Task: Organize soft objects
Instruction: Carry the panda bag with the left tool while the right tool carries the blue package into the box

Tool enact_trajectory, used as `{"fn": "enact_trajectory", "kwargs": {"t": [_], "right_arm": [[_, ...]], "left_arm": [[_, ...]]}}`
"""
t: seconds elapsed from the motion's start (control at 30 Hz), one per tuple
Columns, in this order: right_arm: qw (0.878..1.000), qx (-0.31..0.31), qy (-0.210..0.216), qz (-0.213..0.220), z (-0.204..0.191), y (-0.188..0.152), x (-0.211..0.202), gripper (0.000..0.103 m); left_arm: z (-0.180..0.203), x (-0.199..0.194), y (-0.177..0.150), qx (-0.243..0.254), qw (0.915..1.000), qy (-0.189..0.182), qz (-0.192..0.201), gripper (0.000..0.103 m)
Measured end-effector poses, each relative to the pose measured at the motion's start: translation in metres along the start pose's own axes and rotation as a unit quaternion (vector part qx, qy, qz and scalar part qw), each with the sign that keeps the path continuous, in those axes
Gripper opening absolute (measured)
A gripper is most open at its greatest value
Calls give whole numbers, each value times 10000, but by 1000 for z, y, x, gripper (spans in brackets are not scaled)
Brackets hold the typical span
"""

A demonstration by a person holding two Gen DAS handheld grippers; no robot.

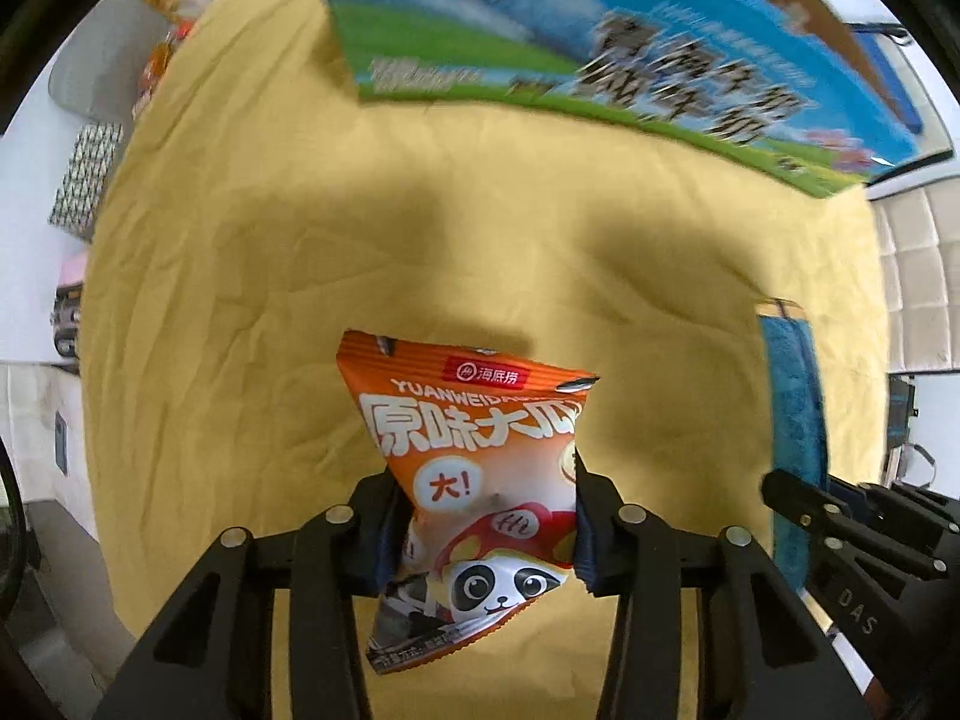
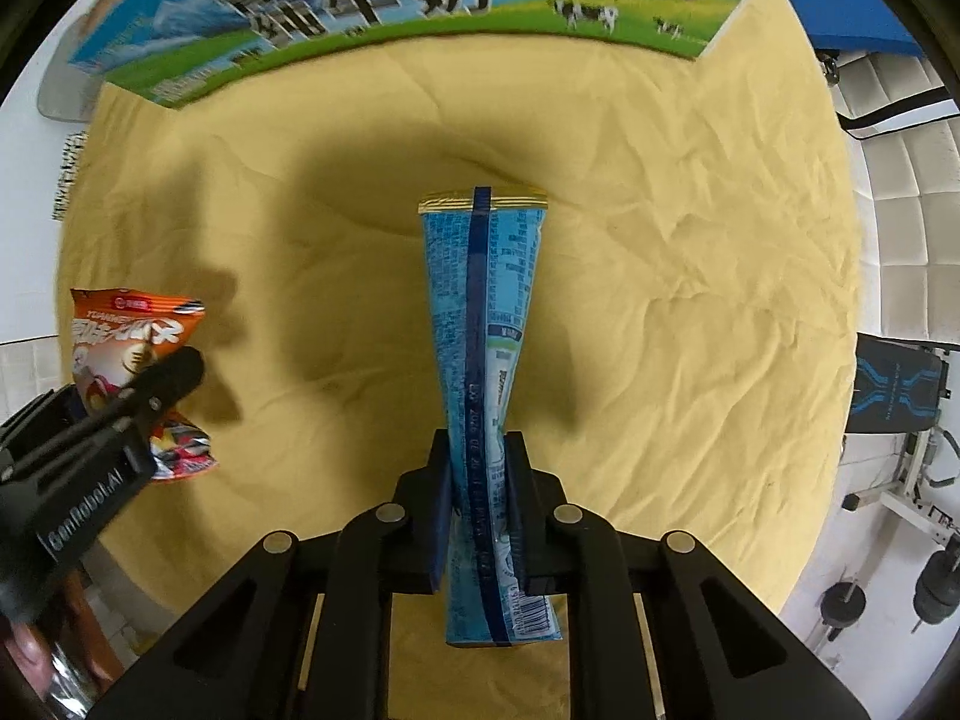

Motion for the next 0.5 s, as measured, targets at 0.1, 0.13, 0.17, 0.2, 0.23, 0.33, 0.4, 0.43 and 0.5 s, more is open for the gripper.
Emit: {"fn": "enact_trajectory", "kwargs": {"t": [0.1, 0.13, 0.17, 0.2, 0.23, 0.33, 0.4, 0.43, 0.5], "right_arm": [[9998, 8, 172, 101, 2, -3, -23, 16], [9997, 7, 216, 140, 2, -2, -33, 16], [9995, 5, 255, 192, 3, -3, -42, 16], [9992, 2, 305, 271, 3, -4, -54, 16], [9989, 4, 336, 312, 4, -6, -59, 16], [9977, -12, 446, 504, 8, -9, -83, 16], [9969, 8, 532, 574, 11, -11, -98, 16], [9966, 18, 572, 596, 12, -12, -105, 16], [9960, 15, 625, 635, 17, -14, -114, 16]], "left_arm": [[11, -29, 1, 126, 9997, -84, 202, 41], [12, -38, -1, 155, 9995, -102, 241, 41], [13, -51, -2, 189, 9992, -170, 306, 41], [19, -58, -1, 219, 9989, -209, 369, 41], [19, -68, -1, 259, 9985, -224, 424, 41], [27, -92, 1, 348, 9973, -376, 529, 41], [33, -107, 3, 437, 9963, -436, 592, 41], [36, -114, 5, 454, 9959, -476, 625, 41], [43, -120, 9, 510, 9950, -490, 707, 41]]}}
Point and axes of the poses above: each gripper's, at about its wrist camera, not at the fingertips, and x roughly the way its jaws point, z to its right, y to its top, the point moved 3 cm from there along x, roughly the way its jaws point, and after that the axes turned 7 degrees about x, right-handed, at the moved point
